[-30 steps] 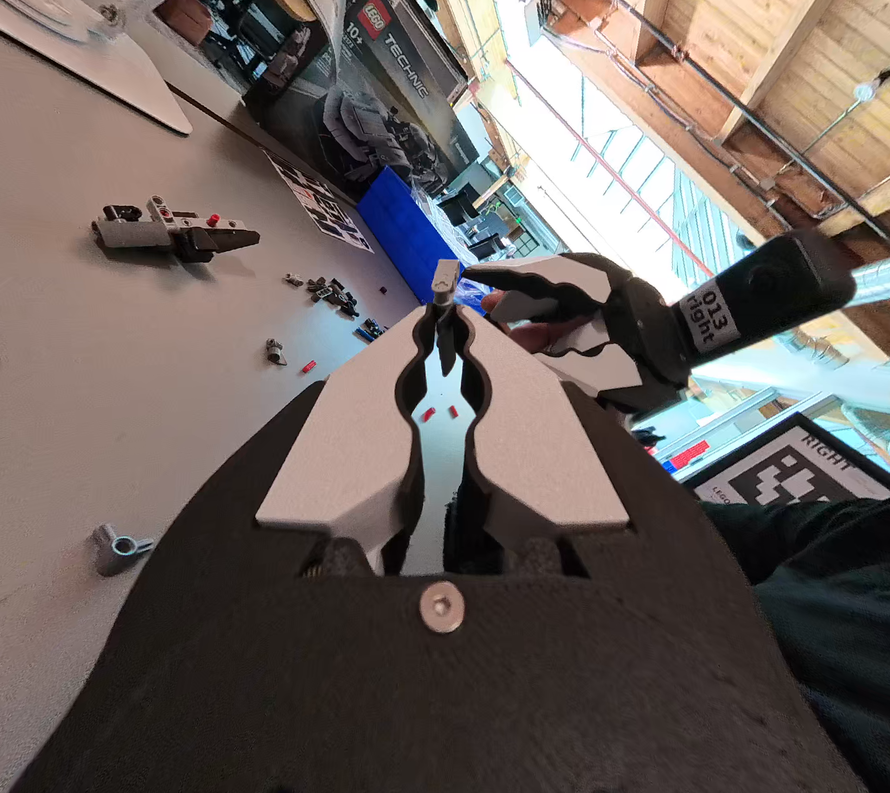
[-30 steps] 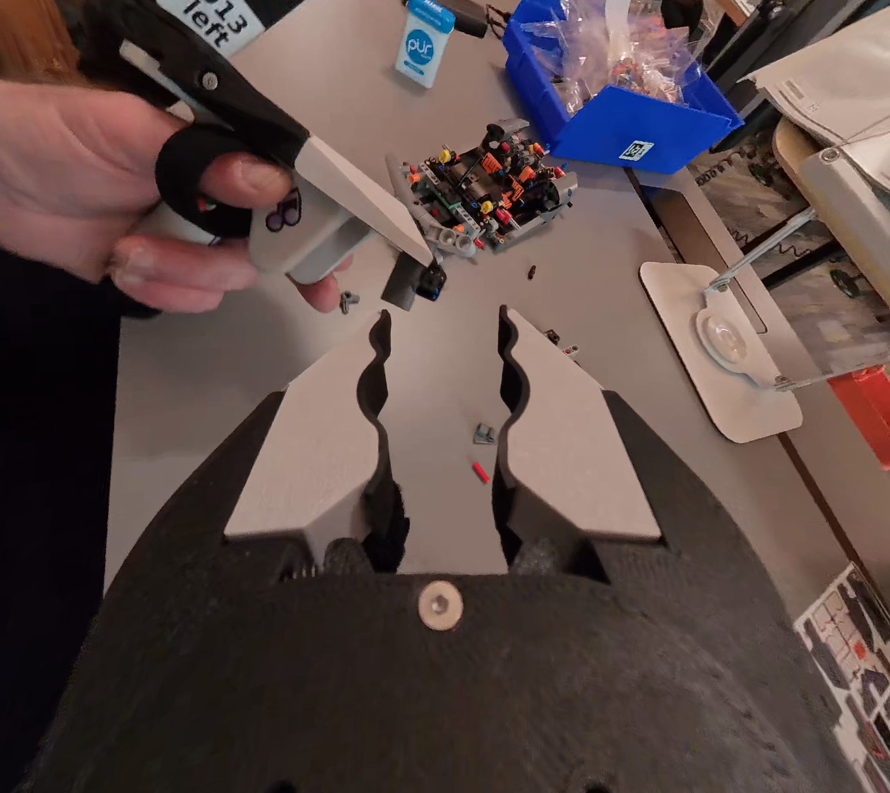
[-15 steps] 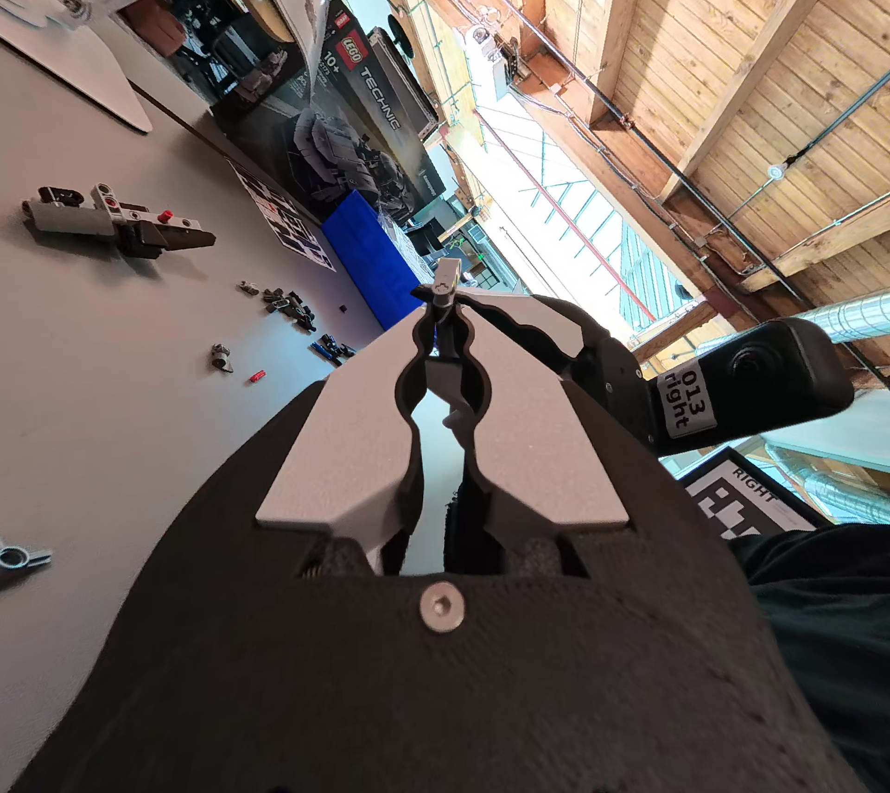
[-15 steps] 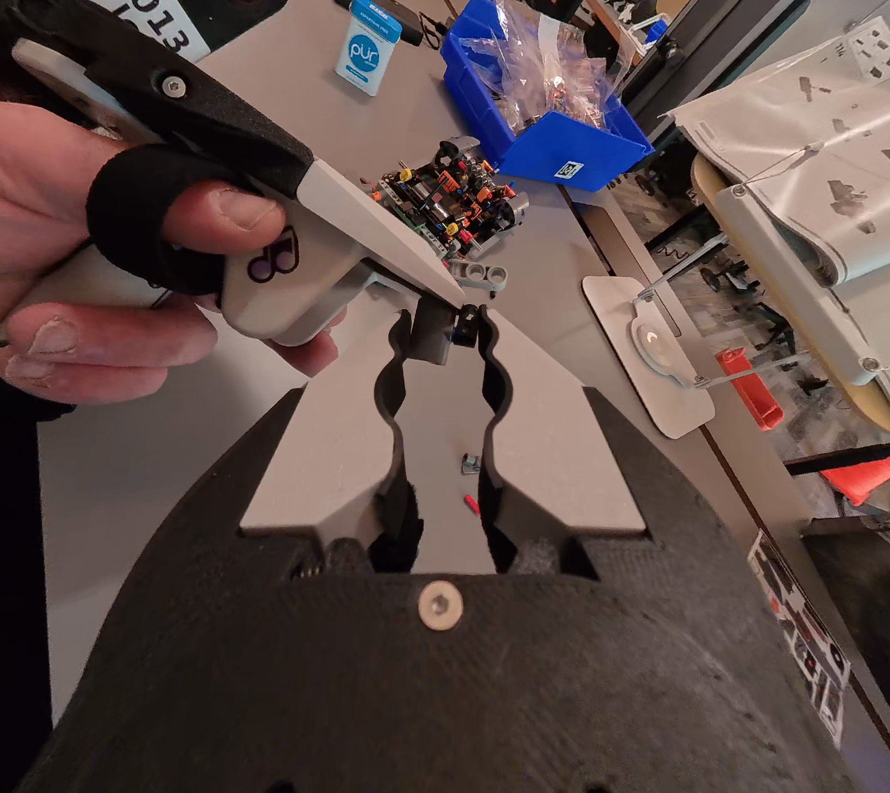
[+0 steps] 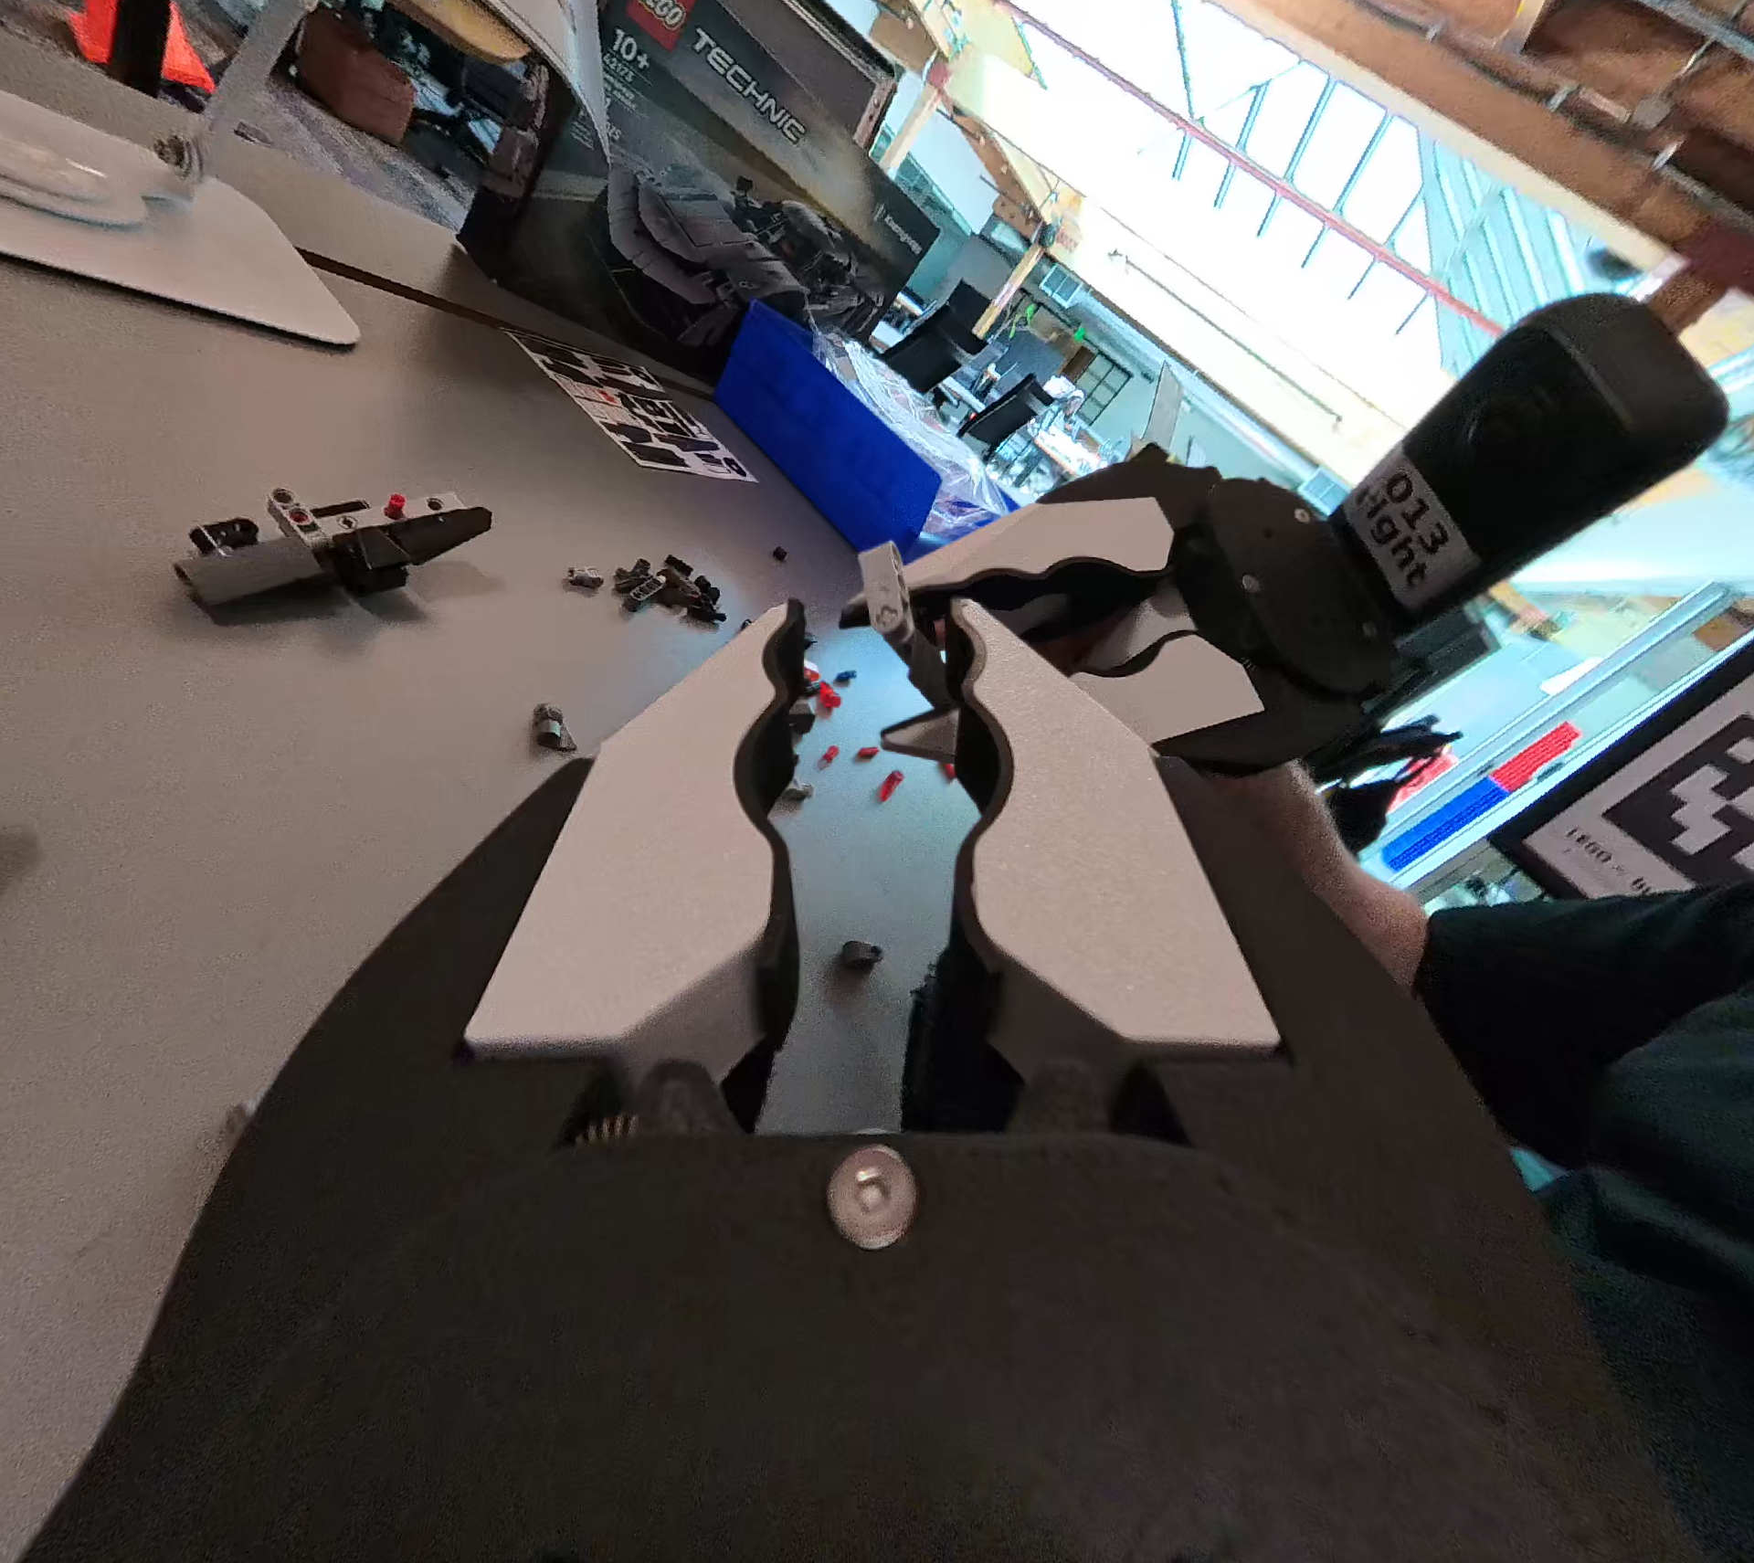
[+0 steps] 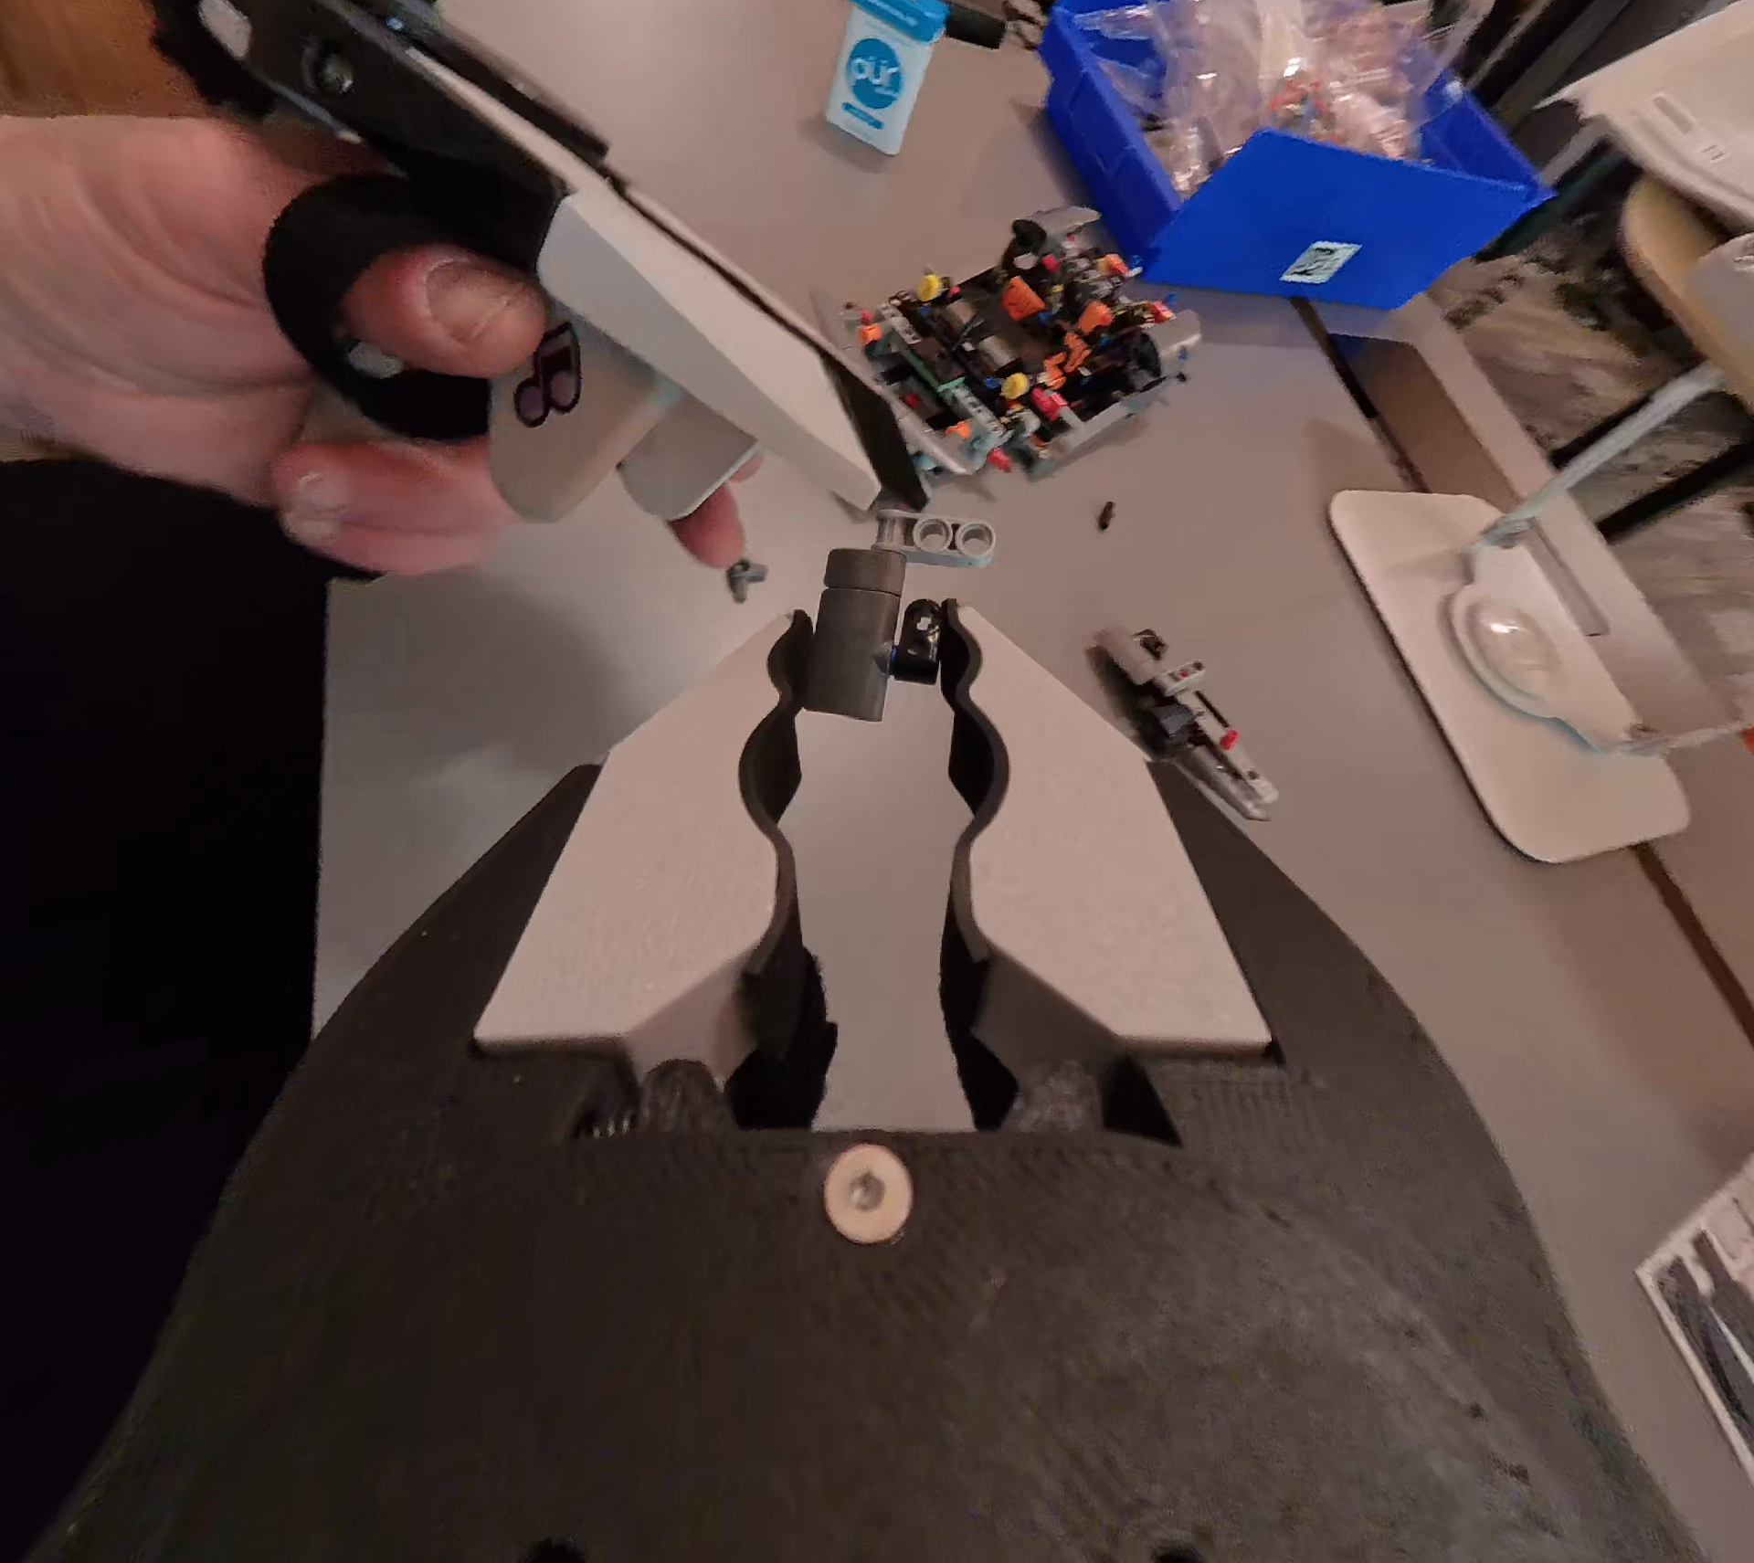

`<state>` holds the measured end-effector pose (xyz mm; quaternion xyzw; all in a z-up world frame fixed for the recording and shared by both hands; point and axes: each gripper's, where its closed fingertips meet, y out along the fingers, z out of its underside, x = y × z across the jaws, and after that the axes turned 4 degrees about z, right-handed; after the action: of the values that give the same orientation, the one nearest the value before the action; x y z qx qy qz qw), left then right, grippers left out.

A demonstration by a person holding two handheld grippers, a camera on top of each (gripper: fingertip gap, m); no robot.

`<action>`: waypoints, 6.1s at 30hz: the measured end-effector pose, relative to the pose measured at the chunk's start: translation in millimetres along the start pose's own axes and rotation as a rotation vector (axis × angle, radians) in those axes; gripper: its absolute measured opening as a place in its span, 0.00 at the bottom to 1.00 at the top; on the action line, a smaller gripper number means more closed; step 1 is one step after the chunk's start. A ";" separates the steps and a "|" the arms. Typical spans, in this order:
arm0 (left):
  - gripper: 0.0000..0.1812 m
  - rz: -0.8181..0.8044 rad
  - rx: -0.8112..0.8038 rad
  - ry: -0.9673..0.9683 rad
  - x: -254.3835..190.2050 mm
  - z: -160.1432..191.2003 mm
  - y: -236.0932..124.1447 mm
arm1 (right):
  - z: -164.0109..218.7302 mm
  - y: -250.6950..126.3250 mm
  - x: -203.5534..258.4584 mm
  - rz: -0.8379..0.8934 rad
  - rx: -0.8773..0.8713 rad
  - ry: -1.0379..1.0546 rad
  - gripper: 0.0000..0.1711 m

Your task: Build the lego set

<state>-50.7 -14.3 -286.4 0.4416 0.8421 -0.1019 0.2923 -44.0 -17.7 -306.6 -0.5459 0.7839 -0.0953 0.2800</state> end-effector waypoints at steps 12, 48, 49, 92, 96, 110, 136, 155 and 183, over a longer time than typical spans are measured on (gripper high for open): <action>0.14 -0.031 0.238 0.410 -0.8 15.7 1.6 | 26.1 -19.6 22.6 -0.377 0.073 0.126 0.14; 0.11 -0.159 0.572 0.922 42.5 44.5 -19.4 | 83.1 6.4 39.5 -0.641 0.273 0.029 0.14; 0.11 -0.159 0.567 0.930 41.3 42.6 -19.7 | 80.7 5.5 39.1 -0.651 0.262 0.035 0.14; 0.03 -0.155 0.468 1.676 -9.2 55.5 -18.6 | 22.6 -13.9 48.8 -0.866 0.118 0.263 0.20; 0.03 -0.185 0.458 1.721 -5.5 47.3 -16.3 | 21.2 -15.8 32.1 -0.762 0.096 0.236 0.20; 0.04 -0.202 0.442 1.801 -5.6 43.7 -6.7 | 16.5 -12.7 28.7 -0.681 0.071 0.193 0.13; 0.25 -0.252 1.220 0.999 195.3 19.9 77.6 | 65.7 -66.3 -9.4 -0.540 -0.013 0.307 0.13; 0.12 -0.208 1.250 0.983 174.5 29.1 44.4 | 67.0 -56.5 -22.1 -0.458 0.003 0.271 0.13; 0.12 -0.153 1.390 0.953 66.1 113.3 -76.4 | 76.3 27.0 67.9 -0.464 0.254 0.067 0.13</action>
<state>-95.5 -62.8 -423.1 0.4584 0.6489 -0.4189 -0.4397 -41.1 -57.0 -404.6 -0.6679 0.6286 -0.2724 0.2907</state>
